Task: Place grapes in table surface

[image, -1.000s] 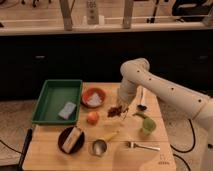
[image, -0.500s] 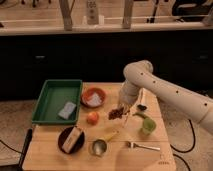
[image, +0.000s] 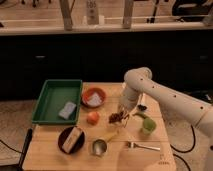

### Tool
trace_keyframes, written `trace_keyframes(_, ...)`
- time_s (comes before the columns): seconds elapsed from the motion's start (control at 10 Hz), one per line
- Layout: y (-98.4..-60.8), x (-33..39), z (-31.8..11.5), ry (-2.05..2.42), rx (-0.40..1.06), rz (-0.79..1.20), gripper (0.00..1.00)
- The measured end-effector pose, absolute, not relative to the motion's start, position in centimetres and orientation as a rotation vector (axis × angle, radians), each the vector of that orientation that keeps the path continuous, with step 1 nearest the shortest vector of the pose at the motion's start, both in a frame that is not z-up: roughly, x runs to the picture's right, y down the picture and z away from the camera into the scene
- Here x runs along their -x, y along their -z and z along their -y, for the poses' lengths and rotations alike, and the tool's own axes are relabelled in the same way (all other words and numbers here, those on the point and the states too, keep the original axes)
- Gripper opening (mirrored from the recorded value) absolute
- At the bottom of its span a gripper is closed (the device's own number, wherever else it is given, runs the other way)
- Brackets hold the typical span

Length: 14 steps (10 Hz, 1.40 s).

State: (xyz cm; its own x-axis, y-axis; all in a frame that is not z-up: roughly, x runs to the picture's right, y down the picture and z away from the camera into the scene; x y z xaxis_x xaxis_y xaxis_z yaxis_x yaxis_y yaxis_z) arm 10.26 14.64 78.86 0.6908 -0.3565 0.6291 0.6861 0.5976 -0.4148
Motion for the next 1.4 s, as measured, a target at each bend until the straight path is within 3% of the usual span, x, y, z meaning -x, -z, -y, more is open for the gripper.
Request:
trace_keyframes(0.7,-81.5,-10.5,-16.6,0.591,0.698,0.527,0.02)
trace_keyframes(1.2,-83.2,-10.5,-17.4,0.572,0.687,0.541,0.45)
trace_keyframes(1.4,-83.6,-10.3,-17.0,0.567,0.685,0.543,0.70)
